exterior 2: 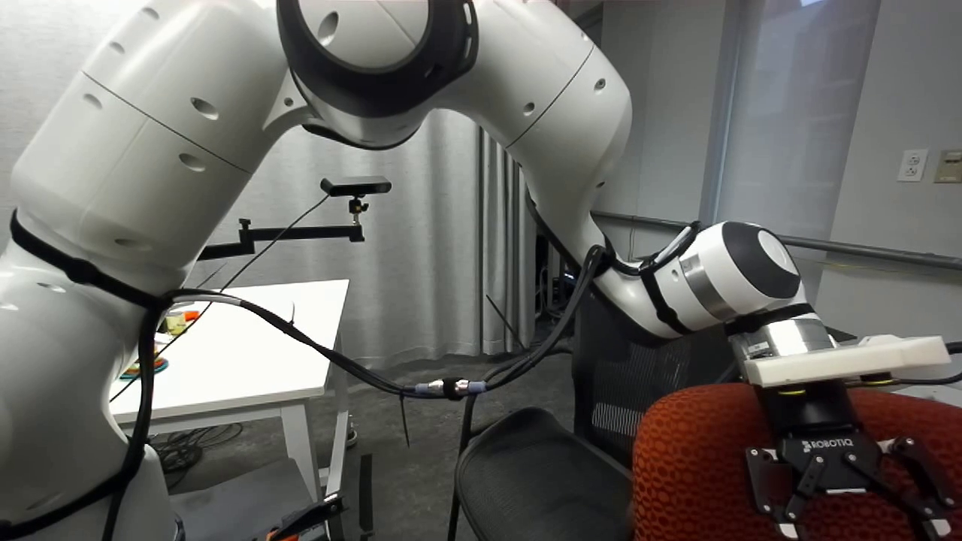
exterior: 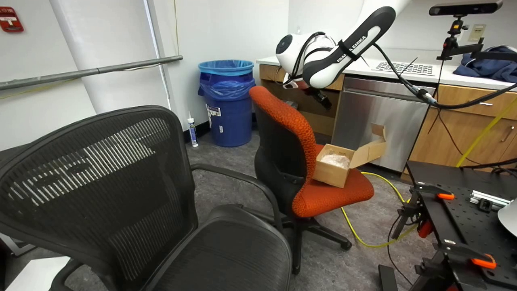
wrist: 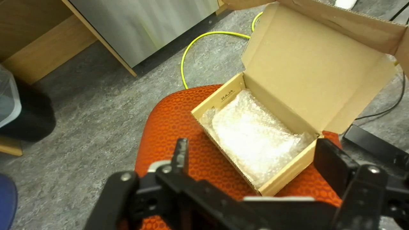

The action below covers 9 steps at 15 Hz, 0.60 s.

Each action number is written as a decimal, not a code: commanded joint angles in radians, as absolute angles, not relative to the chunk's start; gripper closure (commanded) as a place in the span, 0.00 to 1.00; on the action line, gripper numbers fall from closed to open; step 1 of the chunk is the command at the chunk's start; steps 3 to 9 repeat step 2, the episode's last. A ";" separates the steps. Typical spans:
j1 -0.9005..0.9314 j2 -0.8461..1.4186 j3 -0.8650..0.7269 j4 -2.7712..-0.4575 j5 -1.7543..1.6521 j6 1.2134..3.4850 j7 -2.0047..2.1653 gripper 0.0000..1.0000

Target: Close the box on the rotating chair

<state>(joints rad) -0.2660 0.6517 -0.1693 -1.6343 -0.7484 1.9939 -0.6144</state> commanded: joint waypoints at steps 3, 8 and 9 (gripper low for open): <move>-0.267 0.652 -0.164 -1.628 -0.748 1.980 -0.623 0.00; -0.267 0.652 -0.164 -1.628 -0.748 1.980 -0.623 0.00; -0.267 0.652 -0.164 -1.628 -0.748 1.980 -0.623 0.00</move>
